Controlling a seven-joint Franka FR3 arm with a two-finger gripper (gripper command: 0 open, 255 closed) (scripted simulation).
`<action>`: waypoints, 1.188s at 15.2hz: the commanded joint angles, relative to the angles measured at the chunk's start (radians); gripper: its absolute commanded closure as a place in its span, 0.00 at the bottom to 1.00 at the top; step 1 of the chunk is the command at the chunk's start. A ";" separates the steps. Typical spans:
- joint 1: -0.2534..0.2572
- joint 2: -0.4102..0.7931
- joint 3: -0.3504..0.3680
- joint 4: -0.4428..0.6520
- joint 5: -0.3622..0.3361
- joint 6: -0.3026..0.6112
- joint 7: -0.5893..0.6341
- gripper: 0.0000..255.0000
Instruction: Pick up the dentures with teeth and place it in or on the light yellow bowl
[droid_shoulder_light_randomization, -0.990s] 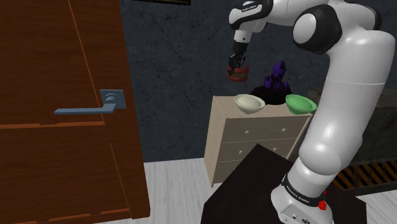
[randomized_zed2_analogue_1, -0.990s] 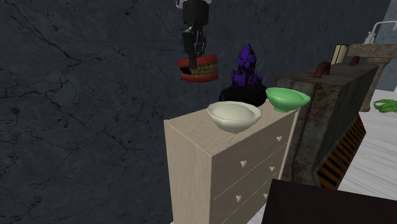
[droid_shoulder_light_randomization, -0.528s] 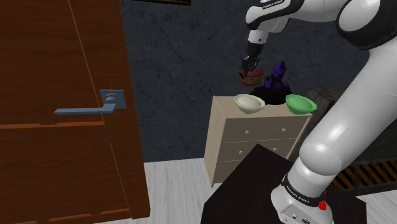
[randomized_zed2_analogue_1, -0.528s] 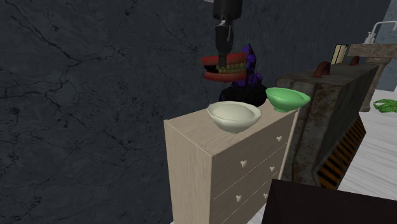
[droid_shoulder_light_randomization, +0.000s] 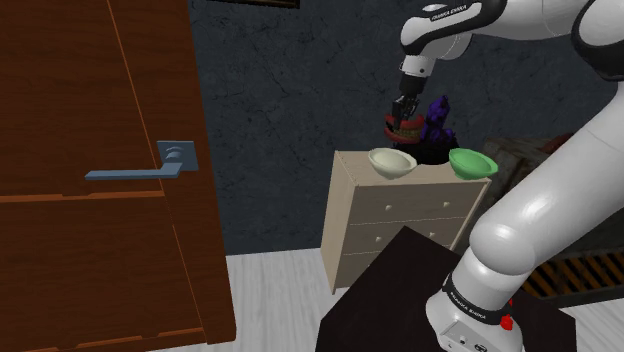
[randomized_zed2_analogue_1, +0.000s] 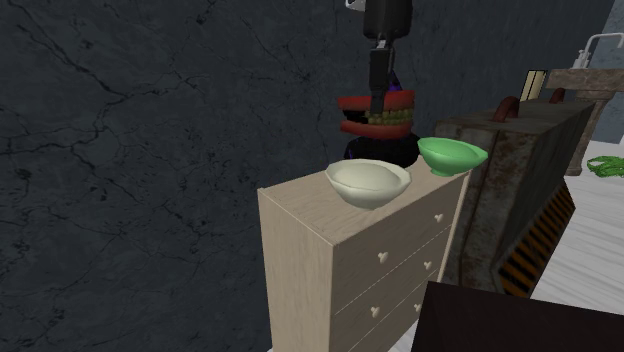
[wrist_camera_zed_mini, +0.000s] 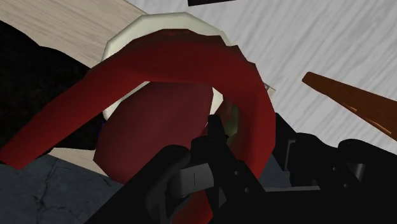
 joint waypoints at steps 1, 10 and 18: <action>0.000 0.001 -0.001 -0.025 0.000 0.028 -0.001 1.00; -0.001 0.030 -0.011 -0.120 0.008 0.149 -0.015 1.00; -0.001 0.041 -0.014 -0.142 0.012 0.181 -0.020 1.00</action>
